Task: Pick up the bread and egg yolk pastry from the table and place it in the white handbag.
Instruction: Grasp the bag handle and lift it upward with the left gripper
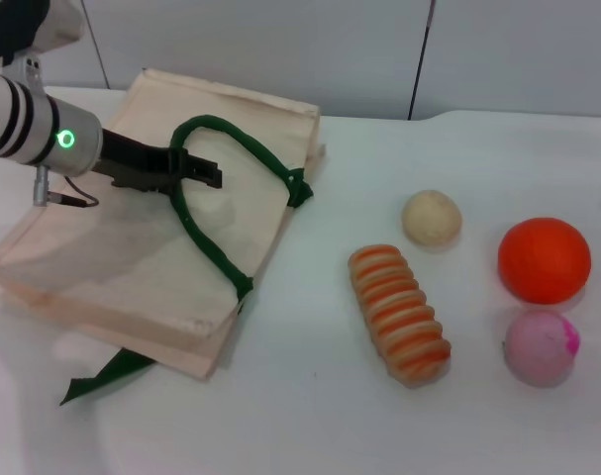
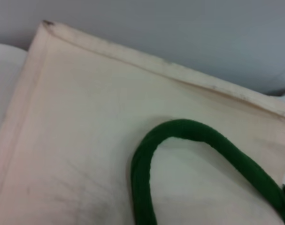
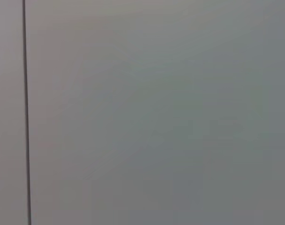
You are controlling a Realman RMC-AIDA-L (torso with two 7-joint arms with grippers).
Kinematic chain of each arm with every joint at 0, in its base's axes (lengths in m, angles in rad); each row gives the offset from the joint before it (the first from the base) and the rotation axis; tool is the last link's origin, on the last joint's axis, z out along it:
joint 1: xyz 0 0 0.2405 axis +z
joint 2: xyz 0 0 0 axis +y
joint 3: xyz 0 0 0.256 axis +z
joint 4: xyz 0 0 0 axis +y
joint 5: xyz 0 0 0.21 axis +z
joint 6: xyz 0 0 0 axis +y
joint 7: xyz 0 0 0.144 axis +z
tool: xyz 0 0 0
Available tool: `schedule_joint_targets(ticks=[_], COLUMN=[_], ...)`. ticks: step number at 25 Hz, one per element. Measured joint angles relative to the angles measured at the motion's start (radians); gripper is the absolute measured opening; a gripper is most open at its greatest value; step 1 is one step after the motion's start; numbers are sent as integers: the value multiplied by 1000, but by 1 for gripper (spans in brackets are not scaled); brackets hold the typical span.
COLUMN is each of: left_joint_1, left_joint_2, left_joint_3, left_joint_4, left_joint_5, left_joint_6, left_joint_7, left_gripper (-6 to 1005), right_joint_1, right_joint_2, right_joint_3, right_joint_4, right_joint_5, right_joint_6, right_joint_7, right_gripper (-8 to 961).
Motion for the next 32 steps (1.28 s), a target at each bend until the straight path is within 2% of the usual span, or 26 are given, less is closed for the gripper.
schedule_joint_targets(ticks=[10, 24, 32], left_joint_1=[-7, 36, 27], left_joint_2=[3, 8, 11], left_joint_3=[1, 0, 1], left_joint_4=[-6, 37, 32], left_joint_5=[33, 42, 49], left_joint_6=[-39, -106, -52], left_joint_7=[-32, -66, -70], left_gripper=[811, 813, 812], right_joint_1=[-4, -12, 0], right_joint_2=[0, -1, -1], right_joint_3=[0, 0, 0], right_joint_4=[1, -1, -1], right_joint_5=[2, 2, -3], right_joint_6=[0, -12, -14], right_joint_7=[0, 0, 0], right_gripper=[879, 879, 879])
